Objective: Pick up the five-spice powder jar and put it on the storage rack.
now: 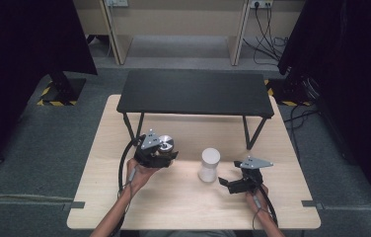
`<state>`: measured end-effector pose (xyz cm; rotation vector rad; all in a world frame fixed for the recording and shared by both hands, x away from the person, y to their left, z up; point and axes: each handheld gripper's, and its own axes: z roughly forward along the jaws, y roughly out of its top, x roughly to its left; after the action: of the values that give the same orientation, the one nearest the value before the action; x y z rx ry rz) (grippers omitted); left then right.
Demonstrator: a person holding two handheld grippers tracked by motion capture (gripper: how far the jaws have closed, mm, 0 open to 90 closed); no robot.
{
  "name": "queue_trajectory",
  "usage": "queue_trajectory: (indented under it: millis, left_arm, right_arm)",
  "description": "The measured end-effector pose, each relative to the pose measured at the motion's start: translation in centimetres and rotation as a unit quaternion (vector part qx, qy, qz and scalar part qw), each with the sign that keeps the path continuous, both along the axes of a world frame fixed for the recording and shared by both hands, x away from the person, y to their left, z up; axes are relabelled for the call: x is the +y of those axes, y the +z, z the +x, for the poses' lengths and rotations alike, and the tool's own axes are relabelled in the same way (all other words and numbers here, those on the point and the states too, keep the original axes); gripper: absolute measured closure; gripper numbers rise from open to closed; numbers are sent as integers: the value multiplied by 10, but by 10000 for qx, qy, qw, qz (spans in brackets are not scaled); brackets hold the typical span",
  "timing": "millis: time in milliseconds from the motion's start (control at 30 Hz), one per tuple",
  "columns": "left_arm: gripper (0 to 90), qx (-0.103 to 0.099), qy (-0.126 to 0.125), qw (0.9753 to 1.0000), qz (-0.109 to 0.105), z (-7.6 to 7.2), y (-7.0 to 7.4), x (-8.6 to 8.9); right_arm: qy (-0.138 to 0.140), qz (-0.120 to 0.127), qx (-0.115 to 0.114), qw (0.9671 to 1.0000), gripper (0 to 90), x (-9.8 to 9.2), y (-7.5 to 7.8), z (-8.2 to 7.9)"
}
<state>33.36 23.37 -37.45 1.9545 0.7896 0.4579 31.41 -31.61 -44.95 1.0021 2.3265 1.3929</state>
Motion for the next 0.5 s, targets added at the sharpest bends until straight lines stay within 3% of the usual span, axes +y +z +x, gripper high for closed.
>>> queue_trajectory:
  millis: [133, 367, 433, 500]
  left_arm:
    - [304, 40, -31, 9998, -168, 3, 11, 9]
    - [304, 100, -59, 9998, -147, 9, 38, 20]
    - [304, 127, -67, 9996, -226, 14, 52, 27]
    - [304, 120, -62, 9996, -233, 14, 55, 29]
  right_arm:
    - [4, -6, -1, 10000, 8, 0, 0, 0]
    - [0, -21, -7, 10000, 8, 1, 0, 0]
    - [0, -20, -4, 10000, 8, 1, 0, 0]
    - [-1, -19, -2, 10000, 8, 1, 0, 0]
